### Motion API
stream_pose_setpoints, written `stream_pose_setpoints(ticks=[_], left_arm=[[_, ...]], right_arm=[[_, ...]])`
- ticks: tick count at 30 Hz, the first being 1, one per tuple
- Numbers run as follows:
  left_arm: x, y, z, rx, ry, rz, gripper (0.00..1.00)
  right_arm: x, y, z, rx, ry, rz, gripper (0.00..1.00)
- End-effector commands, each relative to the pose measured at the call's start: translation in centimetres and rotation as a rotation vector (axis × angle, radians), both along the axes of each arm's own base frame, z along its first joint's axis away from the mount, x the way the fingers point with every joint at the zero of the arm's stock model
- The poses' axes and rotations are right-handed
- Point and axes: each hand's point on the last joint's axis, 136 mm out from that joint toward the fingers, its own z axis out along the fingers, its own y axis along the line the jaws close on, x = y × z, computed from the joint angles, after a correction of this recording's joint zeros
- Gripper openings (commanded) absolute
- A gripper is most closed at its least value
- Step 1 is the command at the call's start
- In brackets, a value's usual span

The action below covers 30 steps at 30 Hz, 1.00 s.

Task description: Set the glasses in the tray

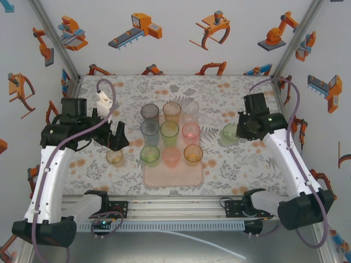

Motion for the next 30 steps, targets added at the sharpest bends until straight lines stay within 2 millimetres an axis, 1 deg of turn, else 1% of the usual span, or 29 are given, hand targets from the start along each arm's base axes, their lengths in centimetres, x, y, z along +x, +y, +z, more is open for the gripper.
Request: stream_pose_setpoints(ticks=[1, 7, 13, 15, 23, 30], left_arm=[[0.0, -0.7, 1.3, -0.037, -0.021, -0.019, 0.97], [-0.1, -0.8, 1.3, -0.041, -0.019, -0.018, 0.97], [0.1, -0.7, 1.4, -0.035, -0.022, -0.014, 0.97], [0.1, -0.7, 1.3, -0.036, -0.02, -0.014, 0.97], [0.4, -0.7, 1.4, -0.034, -0.017, -0.007, 0.97], [0.2, -0.7, 1.6, -0.04, -0.018, -0.003, 0.97]], right_arm=[[-1.7, 0.2, -0.1, -0.003, 0.008, -0.012, 0.01], [-3.7, 1.6, -0.1, -0.032, 0.01, 0.029, 0.01], [-5.8, 3.0, 0.5, -0.009, -0.026, 0.047, 0.0], [-6.5, 3.6, 0.4, -0.004, -0.027, 0.055, 0.0], [-8.2, 5.8, 0.0, -0.016, -0.044, 0.103, 0.0], [-9.4, 8.1, -0.4, -0.023, -0.061, 0.147, 0.0]])
